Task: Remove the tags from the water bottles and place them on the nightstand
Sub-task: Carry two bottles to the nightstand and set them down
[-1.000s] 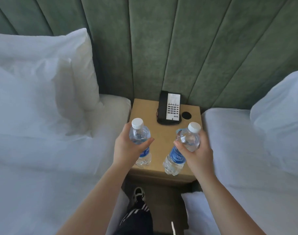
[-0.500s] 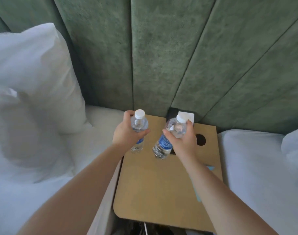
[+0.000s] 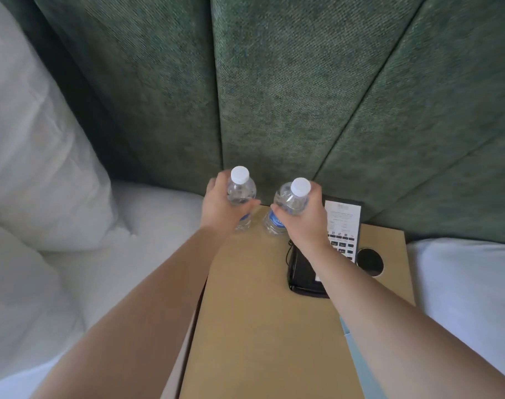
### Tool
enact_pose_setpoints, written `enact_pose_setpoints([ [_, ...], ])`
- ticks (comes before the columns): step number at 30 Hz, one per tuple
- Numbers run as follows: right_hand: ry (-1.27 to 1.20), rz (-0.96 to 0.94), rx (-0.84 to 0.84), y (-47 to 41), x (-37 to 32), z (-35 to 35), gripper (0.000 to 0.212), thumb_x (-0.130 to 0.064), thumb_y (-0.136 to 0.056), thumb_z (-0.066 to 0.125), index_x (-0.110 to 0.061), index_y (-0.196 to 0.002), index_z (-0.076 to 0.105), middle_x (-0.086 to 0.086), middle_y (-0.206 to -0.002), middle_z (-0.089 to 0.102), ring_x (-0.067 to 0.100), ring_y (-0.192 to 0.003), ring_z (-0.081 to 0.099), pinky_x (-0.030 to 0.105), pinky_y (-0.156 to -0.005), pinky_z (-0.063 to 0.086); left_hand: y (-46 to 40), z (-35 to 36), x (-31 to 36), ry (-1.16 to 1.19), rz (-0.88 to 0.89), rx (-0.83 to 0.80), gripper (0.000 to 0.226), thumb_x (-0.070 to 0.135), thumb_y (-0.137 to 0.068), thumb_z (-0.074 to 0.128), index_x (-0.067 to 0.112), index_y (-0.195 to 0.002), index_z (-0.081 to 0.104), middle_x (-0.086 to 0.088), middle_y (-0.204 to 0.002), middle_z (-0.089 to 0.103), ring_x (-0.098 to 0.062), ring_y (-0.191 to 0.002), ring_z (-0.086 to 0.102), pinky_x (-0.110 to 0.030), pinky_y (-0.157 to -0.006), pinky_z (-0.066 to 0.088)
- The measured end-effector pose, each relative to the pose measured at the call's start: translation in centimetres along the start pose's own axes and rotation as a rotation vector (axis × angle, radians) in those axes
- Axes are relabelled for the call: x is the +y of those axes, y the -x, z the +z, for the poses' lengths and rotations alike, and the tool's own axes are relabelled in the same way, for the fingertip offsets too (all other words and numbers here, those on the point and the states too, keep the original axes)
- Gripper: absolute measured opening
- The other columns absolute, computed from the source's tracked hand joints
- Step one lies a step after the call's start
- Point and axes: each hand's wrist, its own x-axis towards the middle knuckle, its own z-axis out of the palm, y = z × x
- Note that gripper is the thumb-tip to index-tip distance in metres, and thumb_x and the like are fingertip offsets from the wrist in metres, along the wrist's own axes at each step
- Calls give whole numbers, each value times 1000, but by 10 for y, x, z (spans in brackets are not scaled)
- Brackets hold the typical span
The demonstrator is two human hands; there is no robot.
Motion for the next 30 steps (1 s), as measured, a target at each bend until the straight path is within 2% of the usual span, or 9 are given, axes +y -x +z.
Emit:
enact_pose_setpoints([
  [3, -1, -25, -22, -8, 10, 8, 67, -28, -69, 81, -24, -123, 41, -3, -112, 60, 17, -103, 59, 33, -89, 48, -6, 2, -2, -20, 25, -27, 70, 32, -65, 86, 28, -125, 48, 8, -114, 43, 12, -92, 47, -2, -70, 32],
  [6, 26, -67, -72, -10, 13, 12, 69, -32, -69, 81, -26, -124, 40, -4, -114, 59, 13, -102, 57, 26, -83, 44, -5, 3, -5, -31, 69, -57, 74, 34, -64, 87, 25, -126, 48, 7, -114, 46, 21, -94, 44, 3, -72, 33],
  [11, 34, -73, -92, -10, 15, 9, 70, -34, -69, 81, -26, -125, 40, -5, -118, 59, 11, -103, 57, 26, -86, 44, 5, 3, -7, -22, 87, -81, 73, 37, -64, 85, 25, -127, 48, 7, -117, 50, 12, -98, 47, 0, -77, 34],
  [13, 35, -60, -117, -10, 12, 7, 73, -34, -69, 82, -25, -127, 39, -5, -121, 58, 13, -107, 56, 29, -90, 45, 7, 3, -4, -4, 69, -105, 78, 42, -65, 84, 26, -131, 46, 6, -122, 52, 0, -108, 51, -12, -87, 39],
  [16, 20, -16, -192, -11, 6, 2, 83, -36, -69, 83, -24, -135, 34, -2, -131, 52, 14, -117, 52, 35, -100, 42, 10, 1, 0, 18, -15, -159, 99, 46, -65, 83, 29, -146, 29, 3, -142, 47, -12, -128, 46, -28, -103, 38],
  [20, 20, 69, -270, -2, -5, -19, 100, -48, -69, 79, -28, -148, 19, 0, -148, 38, 13, -134, 39, 37, -110, 34, 24, -6, 7, 4, -149, -177, 121, 52, -64, 82, 21, -154, 7, 4, -153, 36, -9, -137, 35, -24, -103, 31],
  [24, 38, 119, -259, 27, -24, -55, 87, -49, -80, 69, -27, -148, 21, 1, -153, 32, 14, -140, 30, 38, -112, 29, 62, -22, 22, -154, -203, -159, 97, 54, -79, 68, 24, -153, 14, 0, -155, 33, -19, -139, 34, -26, -101, 28],
  [27, 115, 111, -232, 72, -38, -88, 68, -45, -88, 60, -20, -145, 32, 0, -149, 38, 14, -137, 34, 34, -112, 29, 109, -40, 41, -225, -132, -157, 76, 44, -87, 62, 27, -151, 25, 0, -149, 39, -19, -134, 40, -24, -99, 29],
  [30, 139, 94, -165, 130, -45, -126, 54, -37, -91, 59, -17, -139, 42, -4, -137, 46, 10, -126, 43, 11, -101, 31, 155, -57, 65, -305, -41, -274, 65, 47, -89, 56, 29, -148, 33, 2, -150, 38, -19, -135, 39, -33, -107, 35],
])
